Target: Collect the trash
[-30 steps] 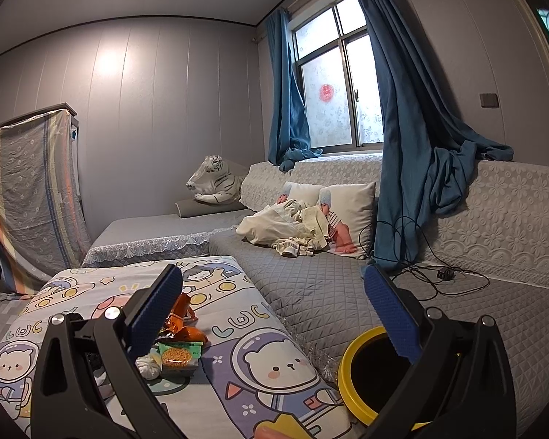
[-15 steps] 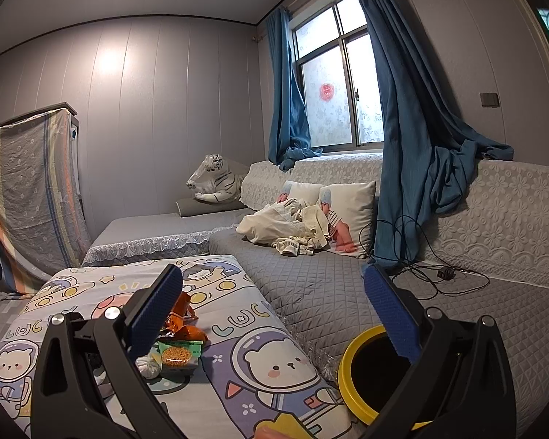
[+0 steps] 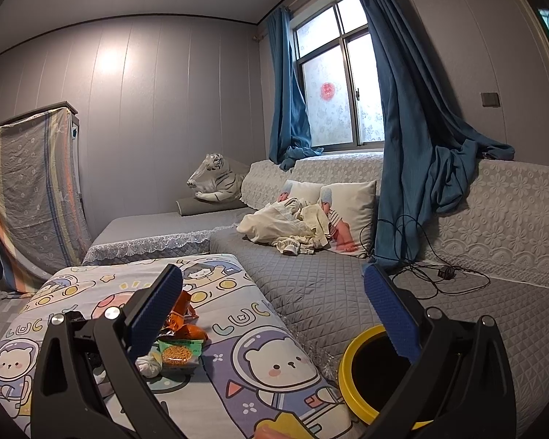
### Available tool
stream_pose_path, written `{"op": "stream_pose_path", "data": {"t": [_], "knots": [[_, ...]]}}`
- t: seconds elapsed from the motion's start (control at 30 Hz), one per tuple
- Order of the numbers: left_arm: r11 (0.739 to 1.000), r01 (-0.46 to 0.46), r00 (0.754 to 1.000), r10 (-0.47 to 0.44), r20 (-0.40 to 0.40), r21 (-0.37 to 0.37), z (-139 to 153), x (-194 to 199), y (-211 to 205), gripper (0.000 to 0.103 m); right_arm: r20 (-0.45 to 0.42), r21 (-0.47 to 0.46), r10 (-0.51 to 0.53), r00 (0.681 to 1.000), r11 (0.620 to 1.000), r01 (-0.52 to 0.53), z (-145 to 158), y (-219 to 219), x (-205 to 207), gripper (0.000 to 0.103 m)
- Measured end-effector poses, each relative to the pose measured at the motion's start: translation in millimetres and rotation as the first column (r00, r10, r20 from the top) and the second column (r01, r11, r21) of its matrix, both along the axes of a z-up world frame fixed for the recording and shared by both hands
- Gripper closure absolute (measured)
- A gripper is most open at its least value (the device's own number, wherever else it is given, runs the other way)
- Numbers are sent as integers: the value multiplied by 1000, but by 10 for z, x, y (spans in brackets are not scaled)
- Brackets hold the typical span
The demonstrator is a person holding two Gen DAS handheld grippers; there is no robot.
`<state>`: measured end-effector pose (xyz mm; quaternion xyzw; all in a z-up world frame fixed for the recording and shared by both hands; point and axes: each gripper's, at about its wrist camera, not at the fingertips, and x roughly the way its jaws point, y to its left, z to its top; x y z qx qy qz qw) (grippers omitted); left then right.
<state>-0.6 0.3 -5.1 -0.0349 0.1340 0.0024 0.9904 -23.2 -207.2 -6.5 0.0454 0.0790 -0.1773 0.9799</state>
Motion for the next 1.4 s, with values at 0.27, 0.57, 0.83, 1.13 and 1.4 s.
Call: {"op": "stream_pose_path", "data": {"t": [0.27,0.57,0.83,1.13,1.4], "knots": [[1000,-1,1000,1,-1,1,-27,-2,-14,8,-1,2,2,1000,1000,-2,-15,-7,0,8],[1000,5,1000,-5,-12,1,-120,-29,-30,8,-2,2,1,1000,1000,-1,-22,-11,0,8],[1000,2,1000,-1,-21,13,-109,1,-30,8,-6,5,2,1000,1000,-2,-40,-28,17,8],[999,39,996,-42,-74,-37,-204,295,404,8,-24,-6,39,999,999,-39,-138,-5,225,8],[997,80,982,-80,-174,-9,-482,673,866,8,-81,8,116,990,993,-115,-252,-16,743,8]]}}
